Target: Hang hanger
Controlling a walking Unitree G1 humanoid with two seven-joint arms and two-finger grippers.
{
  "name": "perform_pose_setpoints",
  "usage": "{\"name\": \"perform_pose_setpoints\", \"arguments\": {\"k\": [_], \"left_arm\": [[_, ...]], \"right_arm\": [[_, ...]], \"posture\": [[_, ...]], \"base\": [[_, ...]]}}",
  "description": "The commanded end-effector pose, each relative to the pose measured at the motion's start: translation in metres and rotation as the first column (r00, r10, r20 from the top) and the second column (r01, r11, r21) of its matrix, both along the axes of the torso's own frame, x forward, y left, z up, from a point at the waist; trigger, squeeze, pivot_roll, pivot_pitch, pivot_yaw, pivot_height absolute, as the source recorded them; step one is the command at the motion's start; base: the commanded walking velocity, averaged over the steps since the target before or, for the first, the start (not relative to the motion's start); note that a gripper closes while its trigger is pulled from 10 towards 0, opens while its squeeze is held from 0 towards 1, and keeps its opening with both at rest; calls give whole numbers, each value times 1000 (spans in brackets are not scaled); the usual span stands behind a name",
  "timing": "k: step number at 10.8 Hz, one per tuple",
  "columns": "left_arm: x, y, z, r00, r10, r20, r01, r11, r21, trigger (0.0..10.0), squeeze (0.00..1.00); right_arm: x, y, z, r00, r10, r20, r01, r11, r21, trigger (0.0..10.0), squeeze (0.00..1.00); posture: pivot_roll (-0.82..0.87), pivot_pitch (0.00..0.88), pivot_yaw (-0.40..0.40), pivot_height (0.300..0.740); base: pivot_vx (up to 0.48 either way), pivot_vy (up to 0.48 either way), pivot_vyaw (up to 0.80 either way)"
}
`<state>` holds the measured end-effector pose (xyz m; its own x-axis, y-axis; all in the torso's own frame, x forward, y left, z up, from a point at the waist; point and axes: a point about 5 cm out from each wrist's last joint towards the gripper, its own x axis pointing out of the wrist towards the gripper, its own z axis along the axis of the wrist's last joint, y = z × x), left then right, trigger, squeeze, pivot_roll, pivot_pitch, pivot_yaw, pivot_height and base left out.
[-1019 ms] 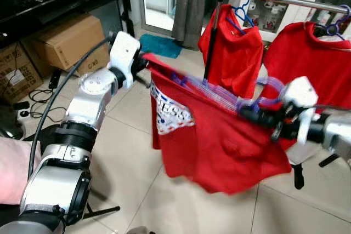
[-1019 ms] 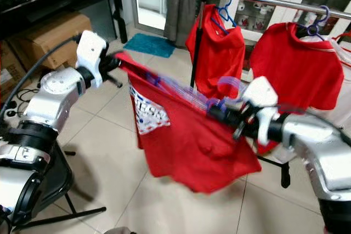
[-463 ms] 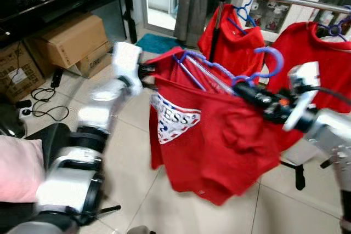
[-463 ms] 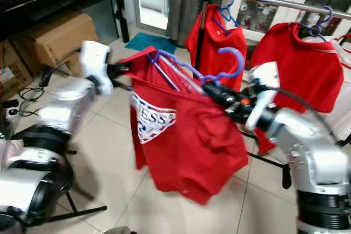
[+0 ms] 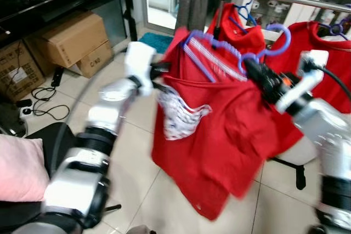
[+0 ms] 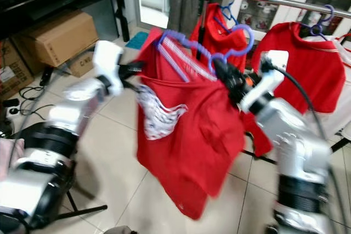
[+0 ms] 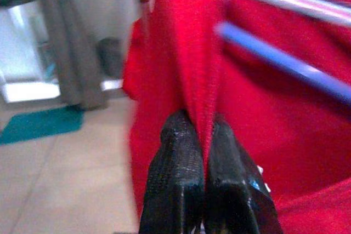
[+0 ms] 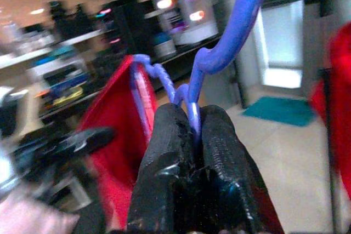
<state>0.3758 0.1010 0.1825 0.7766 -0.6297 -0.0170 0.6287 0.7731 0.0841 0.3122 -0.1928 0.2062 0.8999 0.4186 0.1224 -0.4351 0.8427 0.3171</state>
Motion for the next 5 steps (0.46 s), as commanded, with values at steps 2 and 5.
{"name": "perform_pose_setpoints", "arguments": {"k": [2,5], "left_arm": [[-13,-37,-6,989,-151,6,150,987,62,0,0],[8,15,30,981,132,141,-136,990,24,0,0]], "right_arm": [[9,19,11,997,-33,65,38,997,-65,0,0],[-5,6,4,994,67,86,-50,981,-189,0,0]], "posture": [[-47,0,26,740],[-42,0,25,740]], "base": [[0,0,0],[0,0,0]]}}
